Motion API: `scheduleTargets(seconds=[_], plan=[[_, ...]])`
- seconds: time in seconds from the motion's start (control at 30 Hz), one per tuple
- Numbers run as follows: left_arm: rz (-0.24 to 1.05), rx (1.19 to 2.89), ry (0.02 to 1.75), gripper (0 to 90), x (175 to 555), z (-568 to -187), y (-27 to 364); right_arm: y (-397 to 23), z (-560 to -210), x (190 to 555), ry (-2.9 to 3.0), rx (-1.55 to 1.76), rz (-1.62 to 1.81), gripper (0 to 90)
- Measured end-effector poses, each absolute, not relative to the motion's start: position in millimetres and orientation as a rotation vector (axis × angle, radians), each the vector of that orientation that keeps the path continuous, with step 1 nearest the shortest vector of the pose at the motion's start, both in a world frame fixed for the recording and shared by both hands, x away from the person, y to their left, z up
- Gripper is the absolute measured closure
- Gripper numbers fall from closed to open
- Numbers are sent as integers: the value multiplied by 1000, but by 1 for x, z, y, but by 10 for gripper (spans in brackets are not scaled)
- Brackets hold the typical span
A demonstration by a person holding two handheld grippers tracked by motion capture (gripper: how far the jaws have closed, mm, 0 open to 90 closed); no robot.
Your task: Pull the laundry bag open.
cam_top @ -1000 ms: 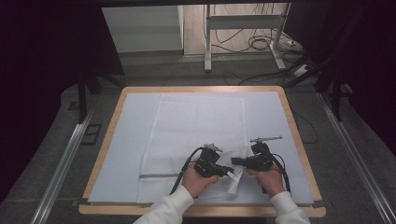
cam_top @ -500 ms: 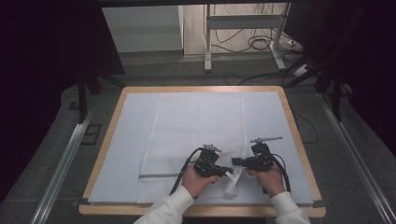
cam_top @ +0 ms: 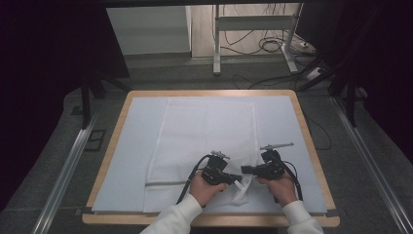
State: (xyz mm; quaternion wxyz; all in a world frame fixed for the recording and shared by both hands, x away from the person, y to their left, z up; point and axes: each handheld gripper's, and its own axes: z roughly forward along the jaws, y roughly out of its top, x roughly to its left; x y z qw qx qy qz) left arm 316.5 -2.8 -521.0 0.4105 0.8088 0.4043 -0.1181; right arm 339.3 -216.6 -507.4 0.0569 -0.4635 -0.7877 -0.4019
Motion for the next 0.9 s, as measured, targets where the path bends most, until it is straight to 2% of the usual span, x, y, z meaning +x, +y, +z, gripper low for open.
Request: scheduleTargets(seconds=[0.9], plan=[[-292, 2051, 1045, 868, 324, -527, 2, -217, -509, 339, -2404, -1396, -1198, 886]])
